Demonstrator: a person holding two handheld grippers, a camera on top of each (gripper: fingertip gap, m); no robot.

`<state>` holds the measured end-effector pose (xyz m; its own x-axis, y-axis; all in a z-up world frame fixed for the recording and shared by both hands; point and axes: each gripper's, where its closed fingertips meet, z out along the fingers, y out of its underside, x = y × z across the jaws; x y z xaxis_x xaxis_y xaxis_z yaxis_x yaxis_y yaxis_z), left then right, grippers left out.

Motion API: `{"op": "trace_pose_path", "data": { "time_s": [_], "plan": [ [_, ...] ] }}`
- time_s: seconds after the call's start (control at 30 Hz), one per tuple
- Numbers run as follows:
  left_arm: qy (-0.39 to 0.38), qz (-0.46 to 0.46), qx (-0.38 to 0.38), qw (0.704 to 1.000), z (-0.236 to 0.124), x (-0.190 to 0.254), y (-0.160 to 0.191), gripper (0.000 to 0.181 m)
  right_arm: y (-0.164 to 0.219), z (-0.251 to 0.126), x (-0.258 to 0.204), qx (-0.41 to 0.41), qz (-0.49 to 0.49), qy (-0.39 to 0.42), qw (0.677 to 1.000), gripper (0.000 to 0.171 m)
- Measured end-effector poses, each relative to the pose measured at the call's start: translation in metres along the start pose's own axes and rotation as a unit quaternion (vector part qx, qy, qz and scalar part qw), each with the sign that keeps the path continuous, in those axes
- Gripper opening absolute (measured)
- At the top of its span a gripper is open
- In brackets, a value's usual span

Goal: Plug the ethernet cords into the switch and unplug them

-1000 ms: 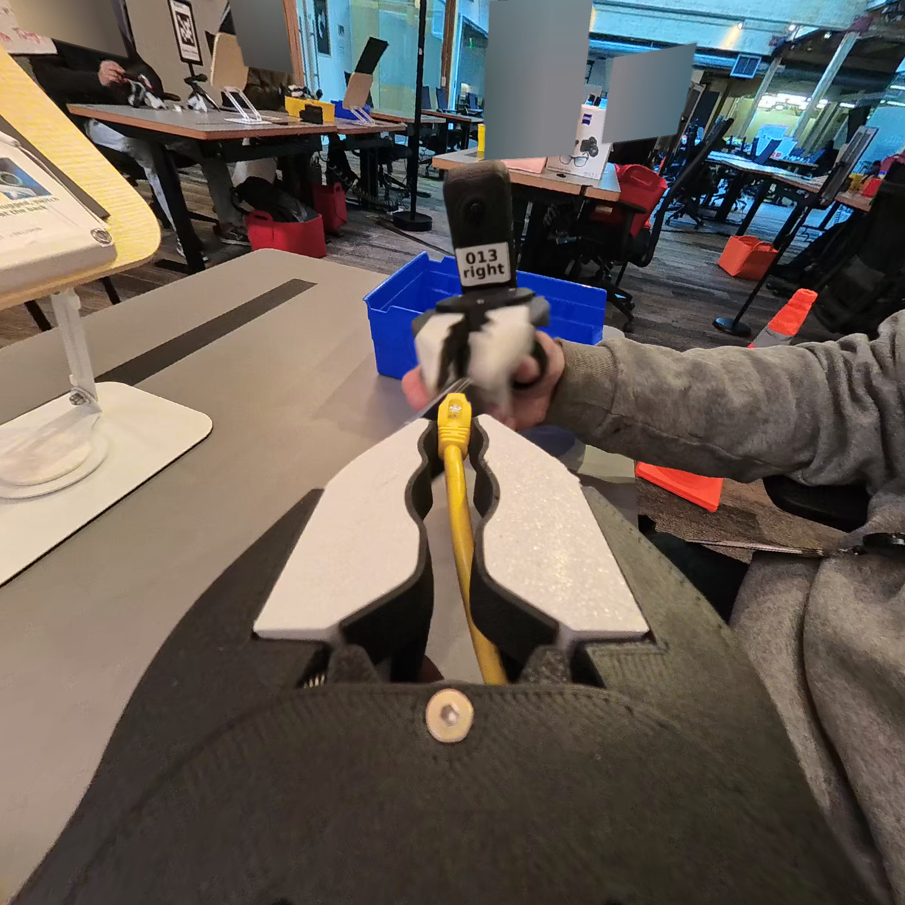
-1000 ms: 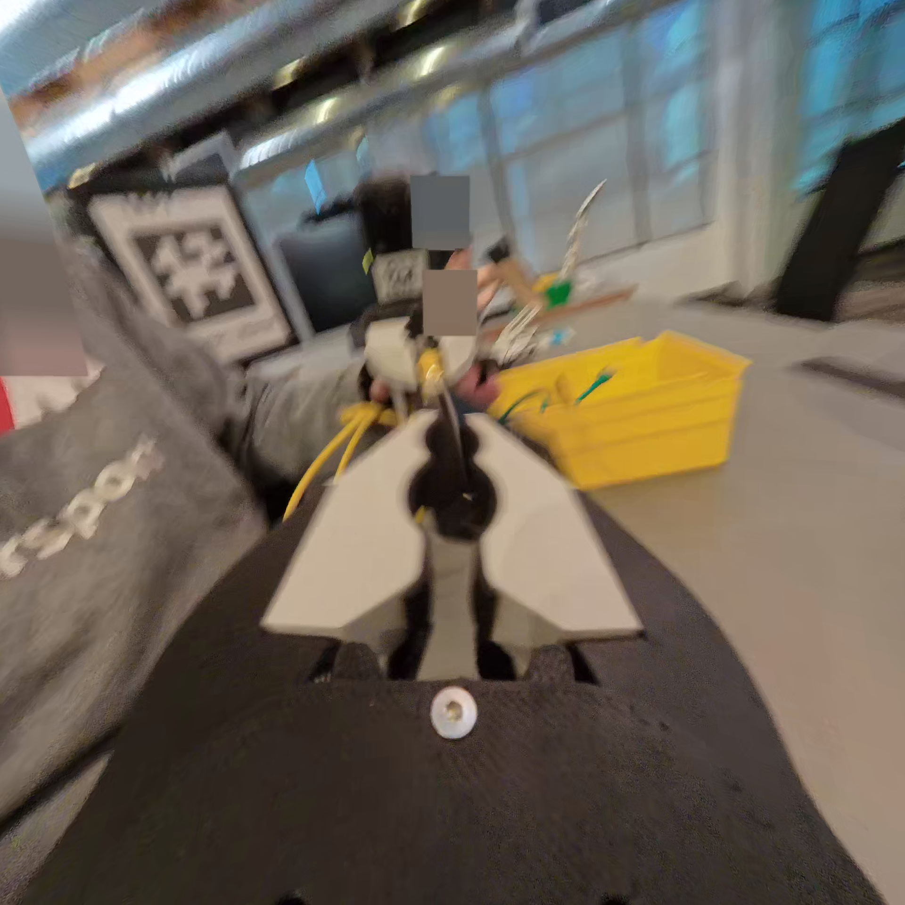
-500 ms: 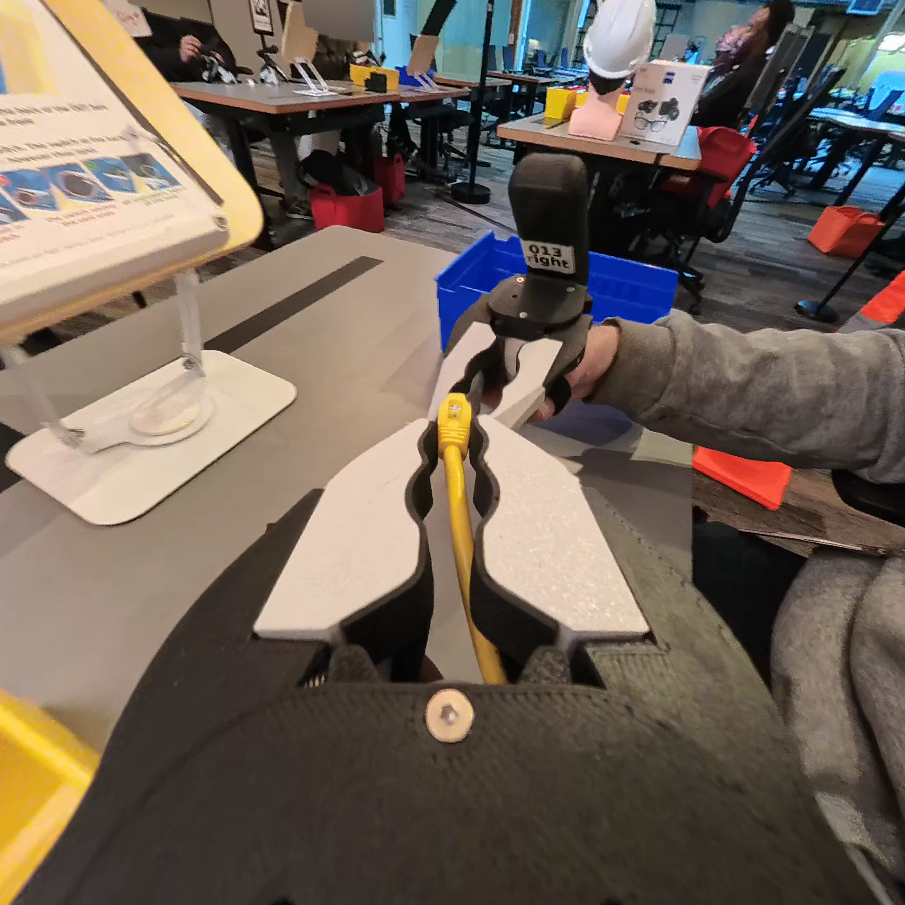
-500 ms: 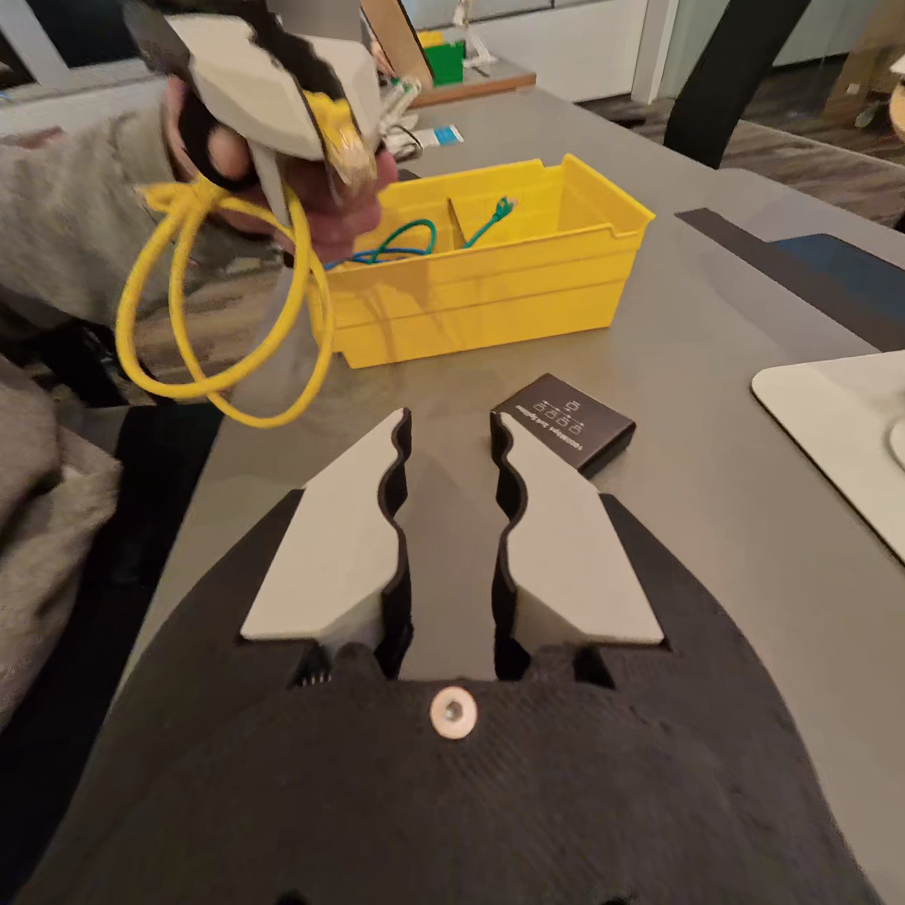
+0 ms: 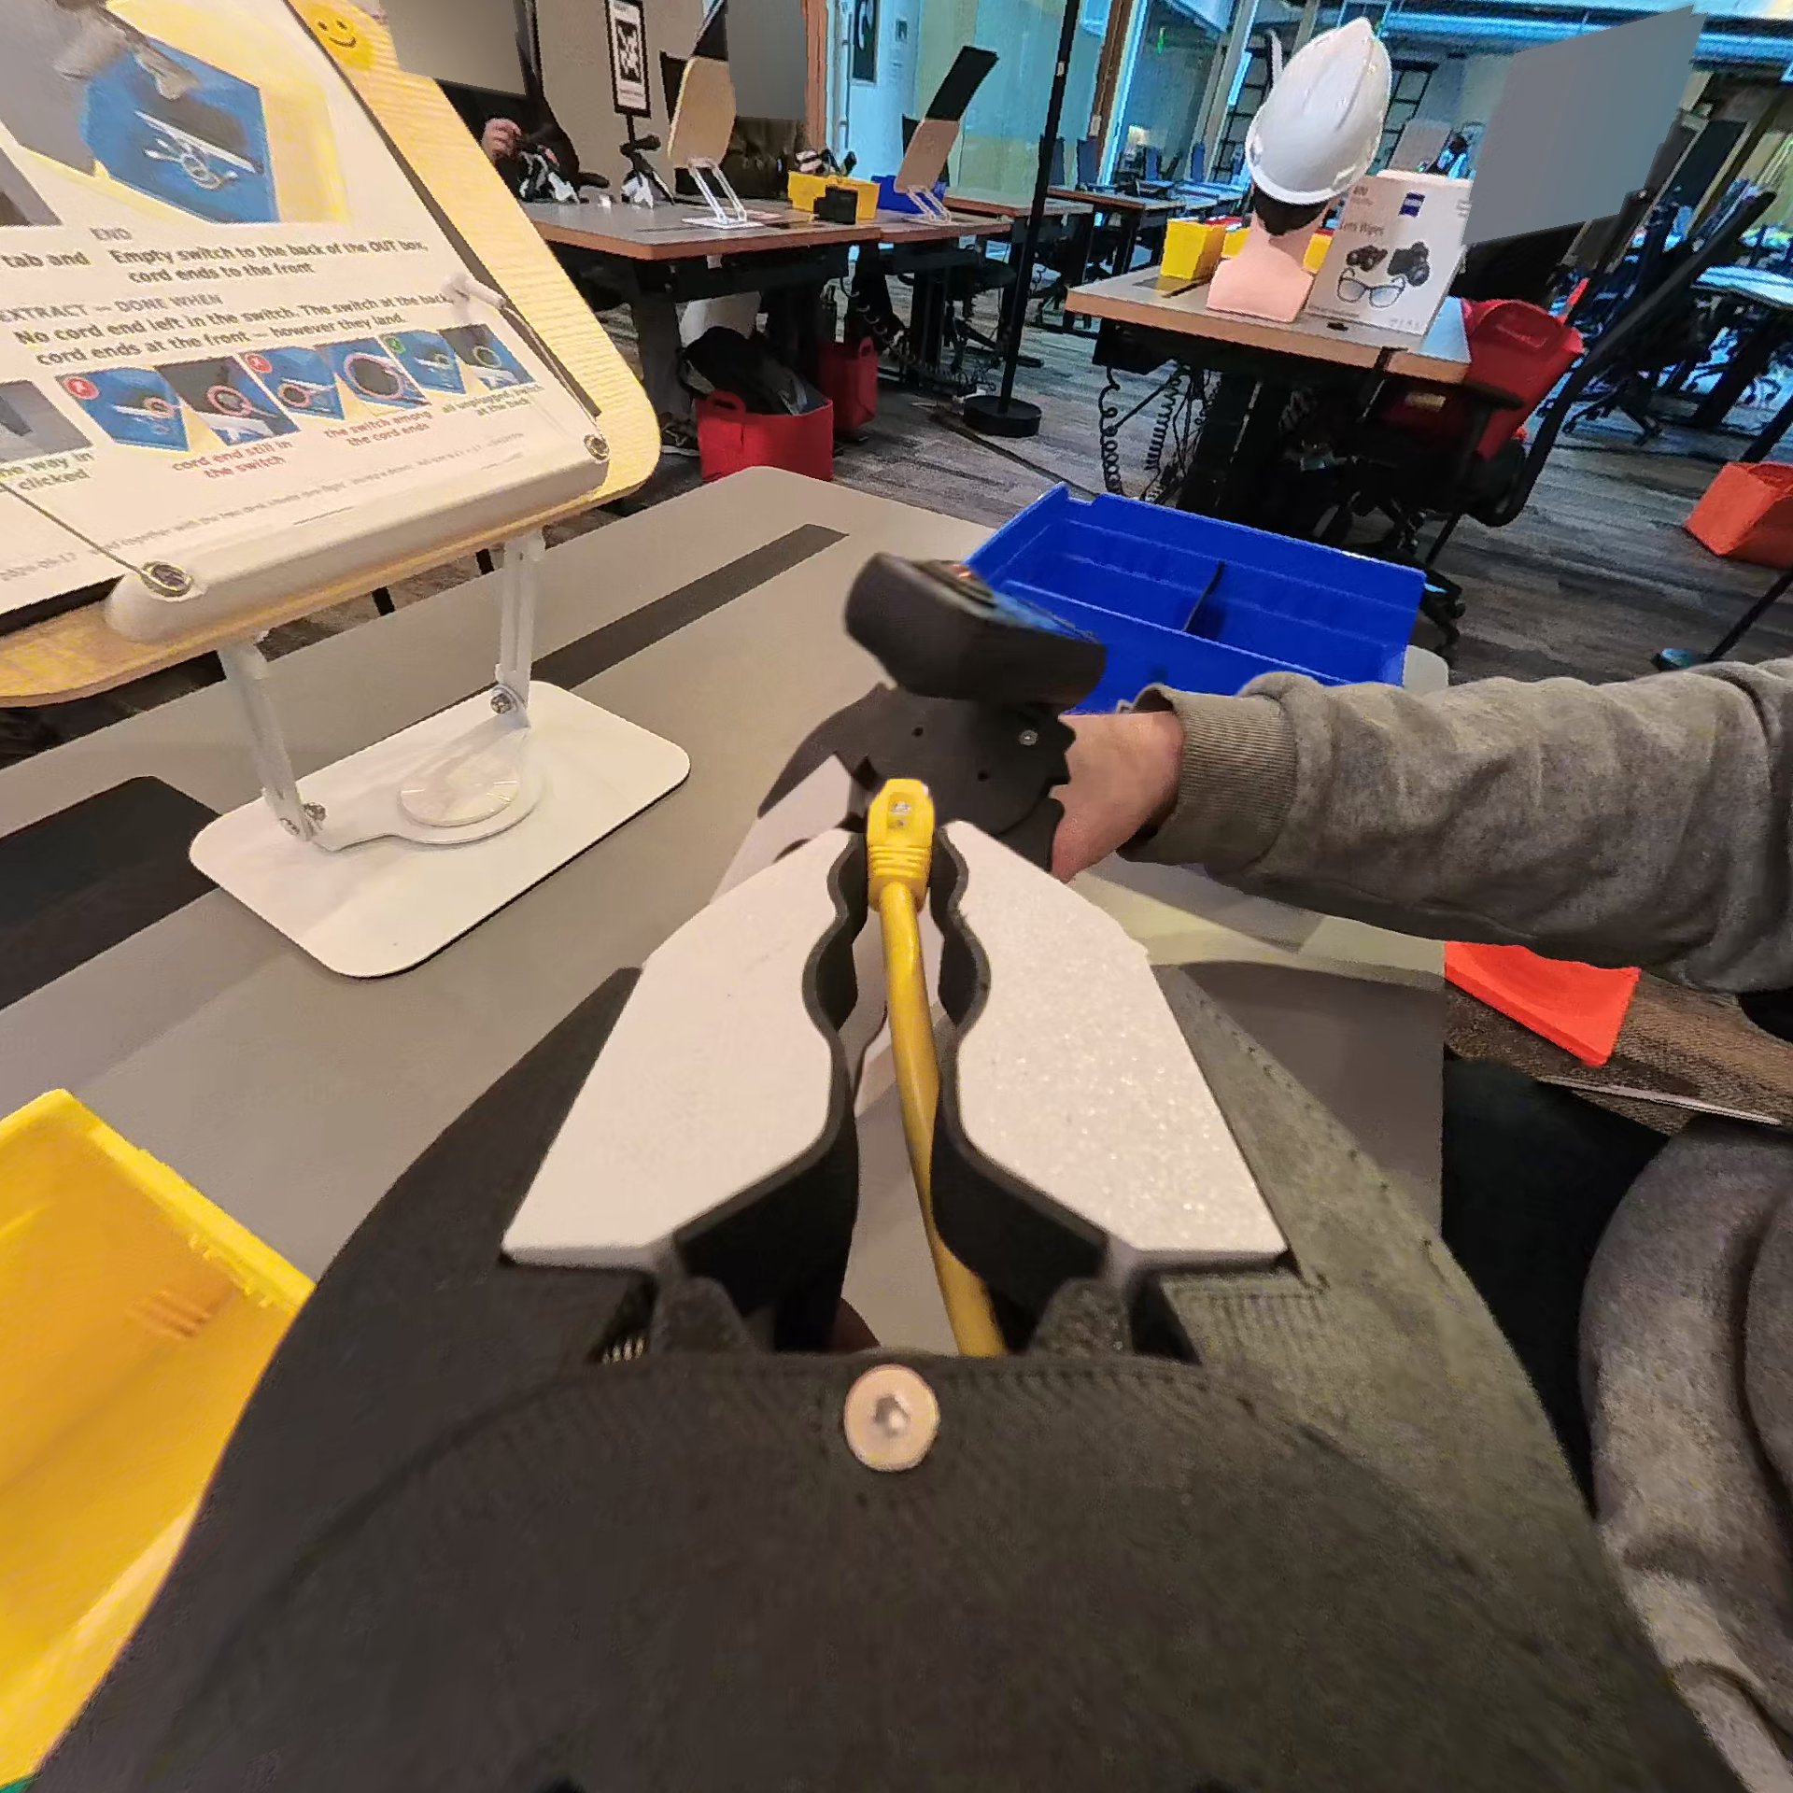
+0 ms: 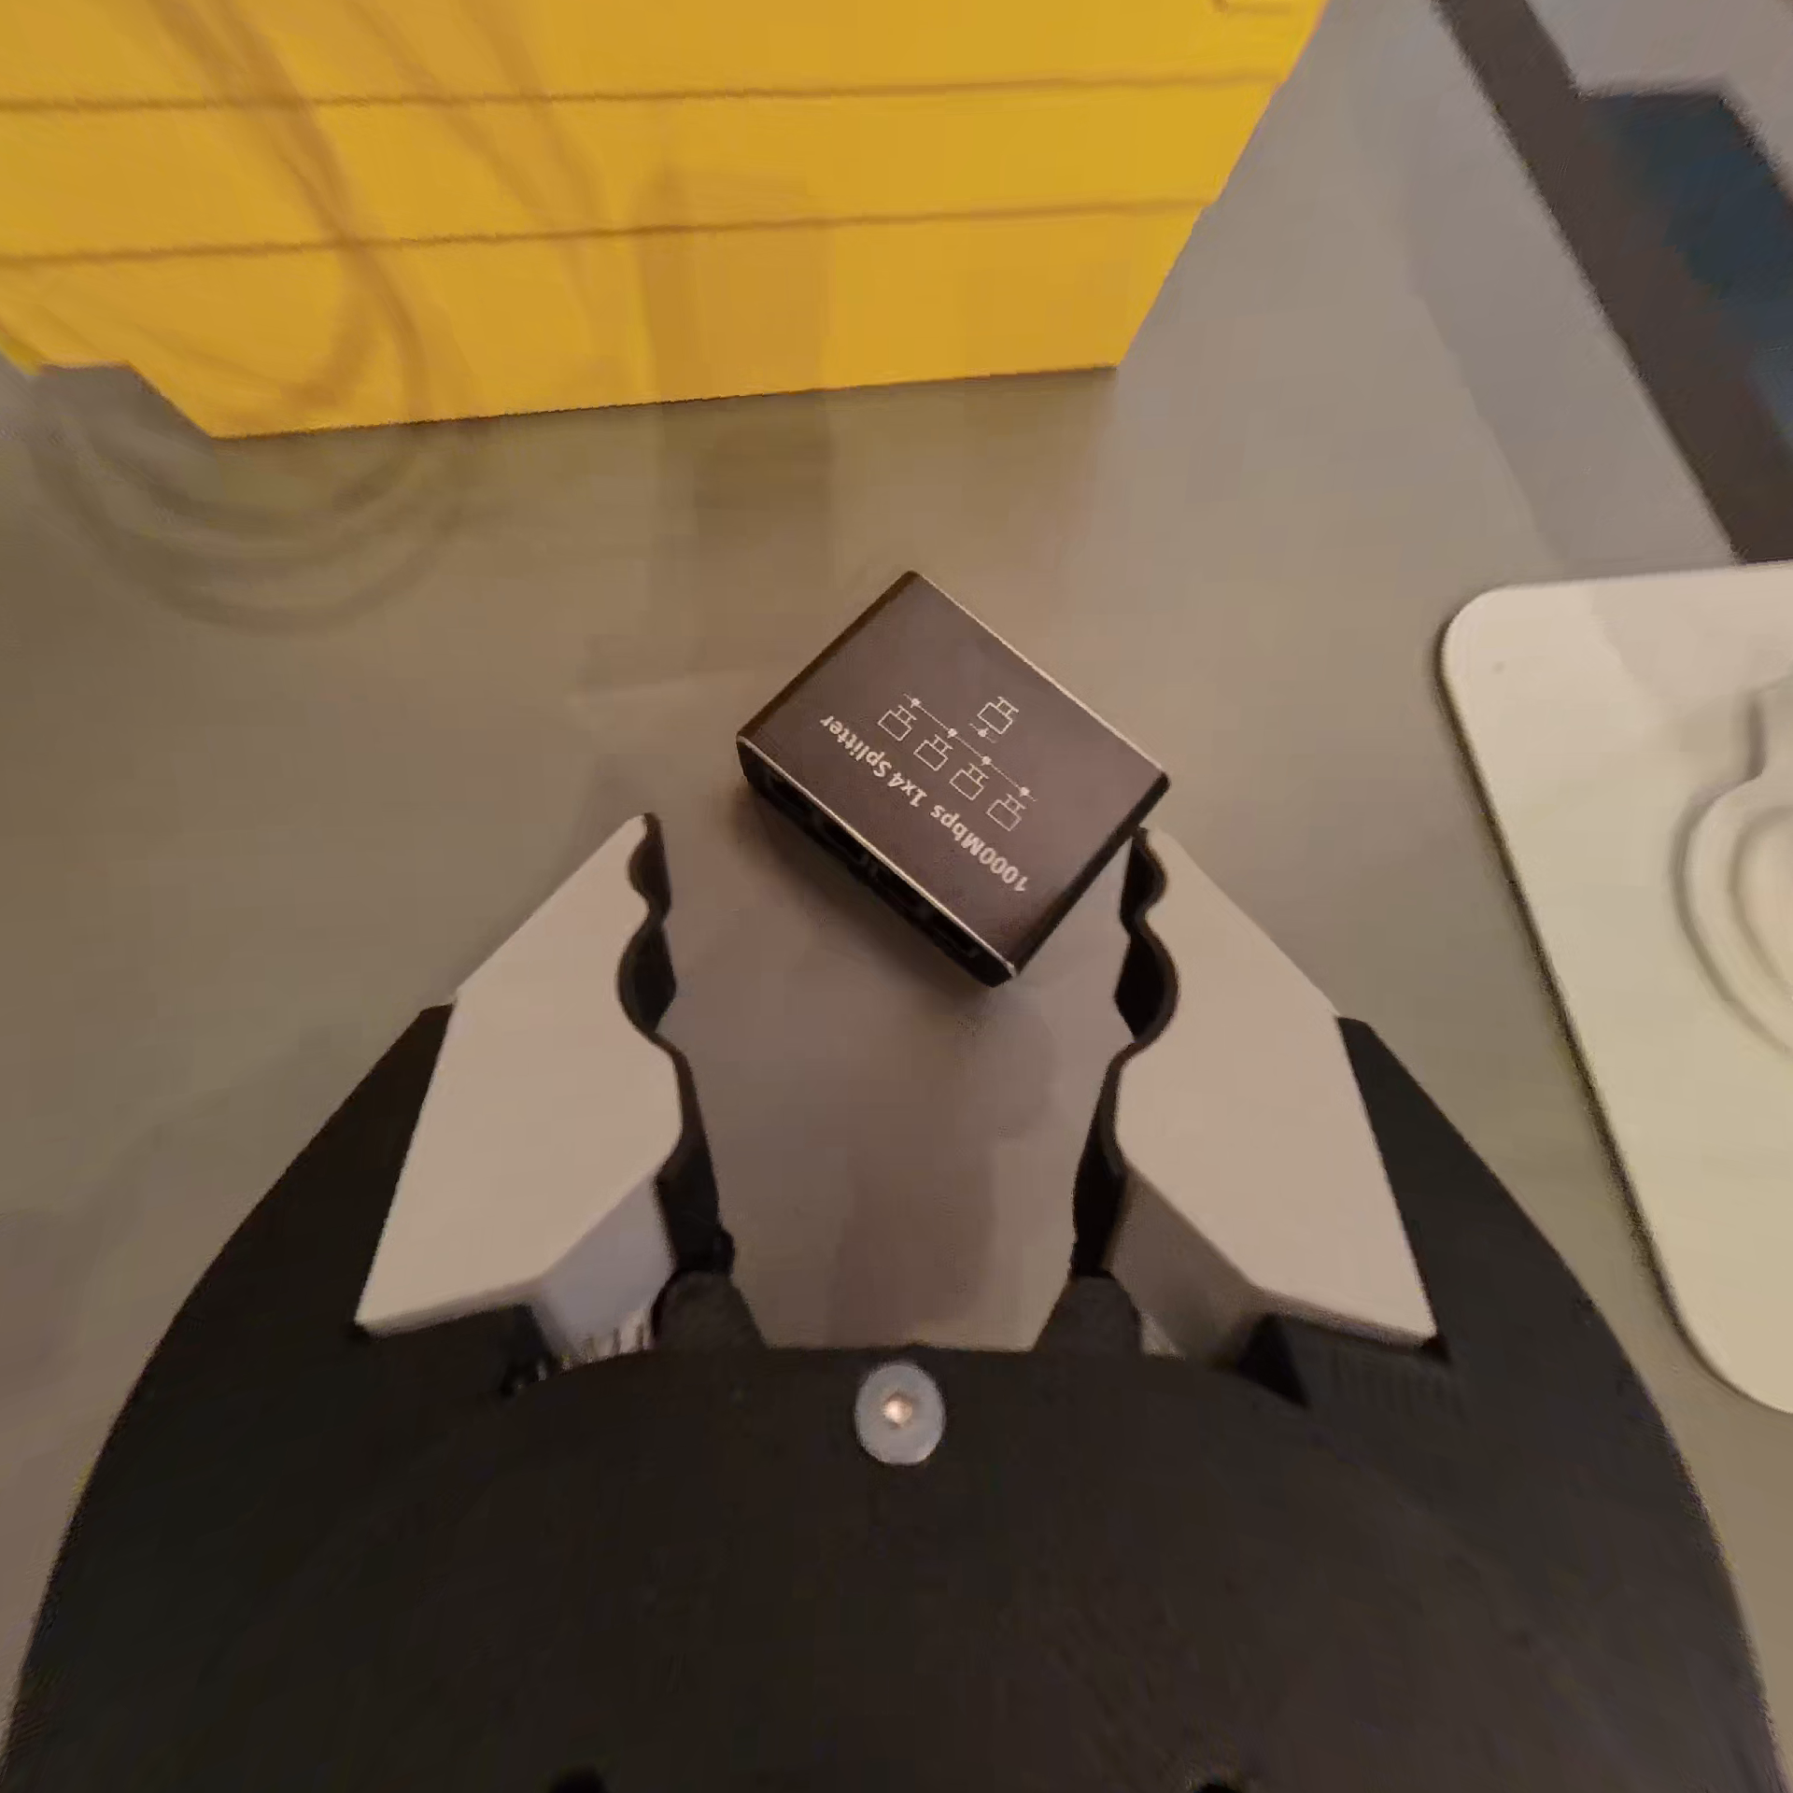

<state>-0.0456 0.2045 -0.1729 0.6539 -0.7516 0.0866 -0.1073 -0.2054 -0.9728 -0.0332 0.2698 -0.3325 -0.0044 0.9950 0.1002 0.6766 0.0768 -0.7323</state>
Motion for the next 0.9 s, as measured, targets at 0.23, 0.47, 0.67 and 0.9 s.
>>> {"op": "trace_pose_path", "data": {
  "time_s": [0.23, 0.47, 0.67, 0.9],
  "plan": [
    [0.003, -0.010, 0.012, 1.000, -0.003, -0.007, 0.000, 0.012, -0.007, 0.021, 0.003, -0.024, -0.096, 0.016, 0.995, 0.104],
    [0.002, -0.012, 0.015, 1.000, -0.006, -0.010, -0.002, 0.012, 0.013, 0.046, 0.011, -0.152, -0.151, -0.087, 0.973, 0.094],
    [0.002, -0.020, 0.023, 1.000, -0.010, -0.016, -0.002, 0.012, 0.029, 0.025, -0.004, -0.181, -0.251, -0.156, 0.938, 0.084],
    [0.001, -0.027, 0.025, 0.999, -0.012, -0.021, -0.001, 0.012, 0.029, -0.012, 0.000, -0.208, -0.125, -0.088, 0.966, 0.110]
  ]
}}
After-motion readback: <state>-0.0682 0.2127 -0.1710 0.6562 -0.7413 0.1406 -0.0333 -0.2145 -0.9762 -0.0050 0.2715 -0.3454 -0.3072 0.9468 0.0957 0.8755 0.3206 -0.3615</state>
